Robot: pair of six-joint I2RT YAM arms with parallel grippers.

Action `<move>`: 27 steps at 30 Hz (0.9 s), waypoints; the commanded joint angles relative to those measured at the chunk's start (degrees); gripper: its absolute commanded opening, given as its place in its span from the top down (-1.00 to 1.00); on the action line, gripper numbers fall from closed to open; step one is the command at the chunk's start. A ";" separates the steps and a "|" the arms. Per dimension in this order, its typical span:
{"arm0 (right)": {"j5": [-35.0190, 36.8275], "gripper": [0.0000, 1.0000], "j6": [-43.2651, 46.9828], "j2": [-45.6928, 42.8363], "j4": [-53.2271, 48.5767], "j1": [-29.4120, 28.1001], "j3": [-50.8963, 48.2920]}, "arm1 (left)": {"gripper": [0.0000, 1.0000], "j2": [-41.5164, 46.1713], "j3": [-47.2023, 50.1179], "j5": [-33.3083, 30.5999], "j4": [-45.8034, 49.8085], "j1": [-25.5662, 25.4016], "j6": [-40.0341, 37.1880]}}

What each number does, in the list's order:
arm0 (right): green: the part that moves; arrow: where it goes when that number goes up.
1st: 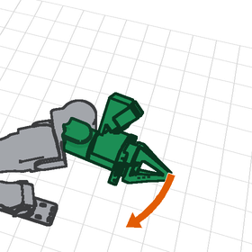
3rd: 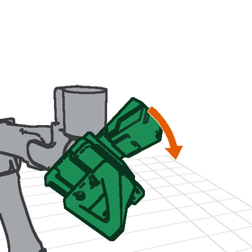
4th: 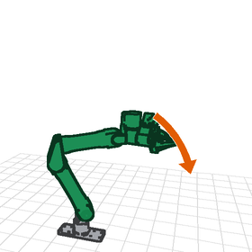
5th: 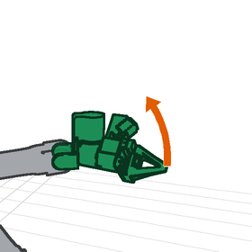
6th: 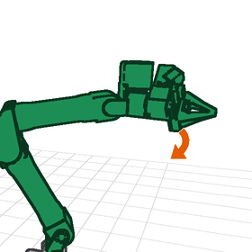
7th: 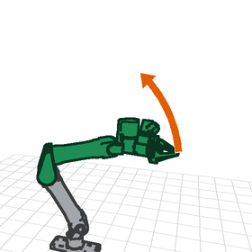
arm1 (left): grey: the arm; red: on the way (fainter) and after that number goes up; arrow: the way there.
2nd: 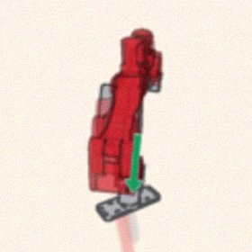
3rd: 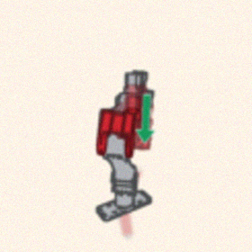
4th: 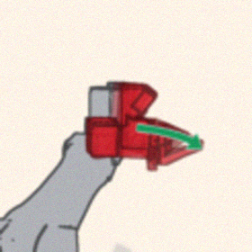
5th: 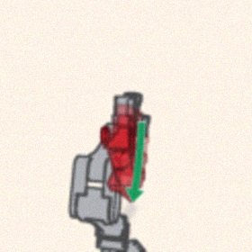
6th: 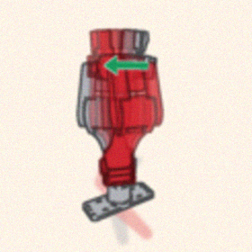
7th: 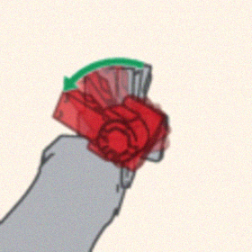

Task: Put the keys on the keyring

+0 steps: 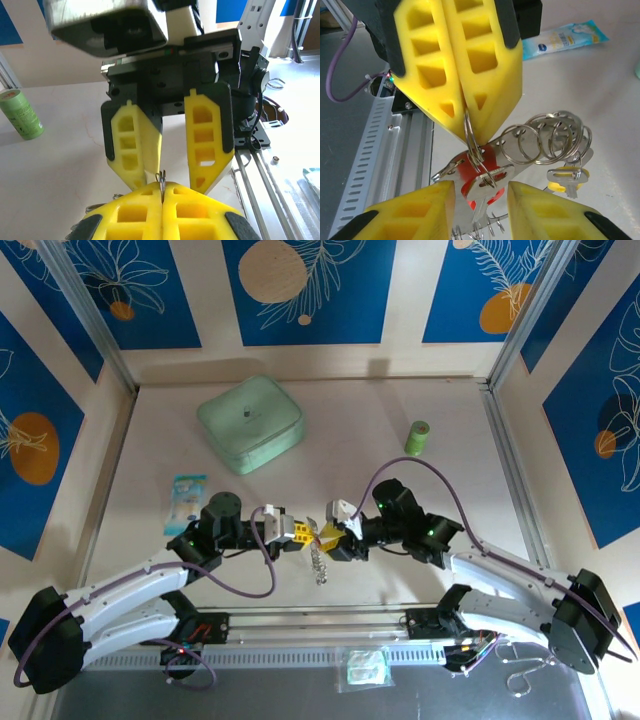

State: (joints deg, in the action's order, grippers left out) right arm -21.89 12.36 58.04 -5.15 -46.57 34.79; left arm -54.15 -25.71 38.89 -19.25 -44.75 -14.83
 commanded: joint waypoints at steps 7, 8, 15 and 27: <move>1.53 0.71 1.35 2.03 -0.76 -0.80 0.97 | 1.00 0.95 0.75 0.78 -4.01 0.21 0.86; 1.56 0.75 1.45 2.27 -0.81 -0.89 0.99 | 1.00 0.91 0.84 1.07 -4.41 0.20 0.99; 3.66 0.82 3.30 7.26 -2.62 -3.56 2.69 | 1.00 1.06 1.15 2.05 -6.72 0.24 0.53; 5.27 0.41 2.54 -2.05 -1.29 -1.84 -0.14 | 1.00 1.49 1.20 2.06 -3.91 0.21 -1.69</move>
State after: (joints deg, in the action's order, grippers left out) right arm -16.67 14.94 58.50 -6.70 -48.95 35.79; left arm -53.56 -24.12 38.98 -20.62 -44.75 -15.49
